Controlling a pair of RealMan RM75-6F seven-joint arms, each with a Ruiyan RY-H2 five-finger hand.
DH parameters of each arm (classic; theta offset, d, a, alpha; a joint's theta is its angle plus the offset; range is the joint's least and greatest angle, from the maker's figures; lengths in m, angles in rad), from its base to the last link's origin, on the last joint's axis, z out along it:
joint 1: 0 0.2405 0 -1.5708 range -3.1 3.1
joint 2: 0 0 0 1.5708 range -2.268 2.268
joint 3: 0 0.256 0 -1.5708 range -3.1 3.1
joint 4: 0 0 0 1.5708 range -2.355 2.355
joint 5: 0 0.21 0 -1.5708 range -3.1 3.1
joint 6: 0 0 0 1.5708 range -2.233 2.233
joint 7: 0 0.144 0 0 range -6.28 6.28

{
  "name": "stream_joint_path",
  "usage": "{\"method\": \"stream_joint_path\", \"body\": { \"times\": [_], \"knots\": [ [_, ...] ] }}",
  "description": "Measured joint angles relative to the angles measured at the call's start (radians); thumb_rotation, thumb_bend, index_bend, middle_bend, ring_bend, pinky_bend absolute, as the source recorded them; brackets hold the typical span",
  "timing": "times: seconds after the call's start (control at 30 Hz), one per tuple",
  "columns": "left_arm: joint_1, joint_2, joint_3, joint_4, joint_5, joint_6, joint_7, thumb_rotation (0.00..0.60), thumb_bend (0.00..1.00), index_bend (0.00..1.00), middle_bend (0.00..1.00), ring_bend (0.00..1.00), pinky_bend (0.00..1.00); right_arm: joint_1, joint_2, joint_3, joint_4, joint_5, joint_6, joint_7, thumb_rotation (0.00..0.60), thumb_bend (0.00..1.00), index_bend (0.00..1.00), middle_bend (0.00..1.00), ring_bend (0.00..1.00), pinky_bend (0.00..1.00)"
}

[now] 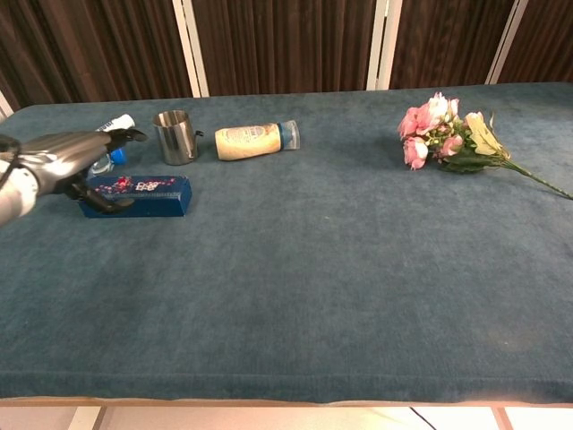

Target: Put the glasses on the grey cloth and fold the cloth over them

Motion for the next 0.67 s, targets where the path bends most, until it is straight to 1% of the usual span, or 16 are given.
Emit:
{"method": "stream_joint_path", "body": {
  "times": [0.03,0.07,0.13,0.17,0.23,0.27,0.3,0.4,0.47,0.57,0.67],
  "knots": [
    [0.023,0.022,0.023,-0.021,0.048,0.023,-0.028,0.567,0.35,0.00,0.00,0.00,0.00,0.000,-0.001,0.000,-0.001,0.000,-0.001,-0.005,0.600,0.13,0.00,0.00,0.00,0.00],
    [0.056,0.052,0.056,-0.043,0.118,0.056,-0.068,0.581,0.35,0.00,0.00,0.00,0.00,0.001,-0.003,0.000,-0.001,0.000,-0.002,-0.011,0.600,0.13,0.00,0.00,0.00,0.00],
    [0.110,0.095,0.109,-0.063,0.231,0.117,-0.135,0.599,0.35,0.00,0.00,0.00,0.00,0.002,-0.007,0.000,-0.003,-0.002,-0.004,-0.029,0.600,0.13,0.00,0.00,0.00,0.00],
    [0.149,0.120,0.143,-0.066,0.310,0.167,-0.187,0.600,0.35,0.00,0.00,0.00,0.00,0.003,-0.010,-0.001,-0.003,-0.002,-0.006,-0.039,0.600,0.13,0.00,0.00,0.00,0.00],
    [0.208,0.145,0.188,-0.056,0.421,0.249,-0.280,0.600,0.35,0.00,0.00,0.00,0.00,0.007,-0.018,-0.002,-0.008,-0.005,-0.013,-0.066,0.600,0.13,0.00,0.00,0.00,0.00],
    [0.246,0.156,0.212,-0.040,0.481,0.300,-0.350,0.600,0.35,0.00,0.00,0.00,0.00,0.009,-0.021,-0.003,-0.010,-0.006,-0.017,-0.079,0.600,0.13,0.00,0.00,0.00,0.00],
    [0.273,0.165,0.231,-0.024,0.516,0.335,-0.404,0.600,0.35,0.00,0.00,0.00,0.00,0.012,-0.027,-0.005,-0.014,-0.009,-0.023,-0.097,0.600,0.13,0.00,0.00,0.00,0.00],
    [0.364,0.201,0.278,0.055,0.590,0.435,-0.565,0.600,0.35,0.00,0.00,0.00,0.00,0.023,-0.042,-0.009,-0.025,-0.016,-0.044,-0.147,0.600,0.13,0.00,0.00,0.00,0.00],
    [0.412,0.228,0.291,0.091,0.601,0.465,-0.613,0.600,0.35,0.00,0.00,0.00,0.00,0.028,-0.052,-0.012,-0.030,-0.019,-0.055,-0.177,0.600,0.13,0.00,0.00,0.00,0.00],
    [0.452,0.264,0.297,0.107,0.614,0.478,-0.643,0.600,0.35,0.00,0.00,0.00,0.00,0.035,-0.064,-0.015,-0.041,-0.019,-0.072,-0.210,0.600,0.13,0.00,0.00,0.00,0.00],
    [0.460,0.268,0.290,0.105,0.615,0.472,-0.622,0.600,0.35,0.00,0.00,0.00,0.00,0.036,-0.066,-0.017,-0.042,-0.019,-0.070,-0.210,0.600,0.13,0.00,0.00,0.00,0.00]
  ]
}}
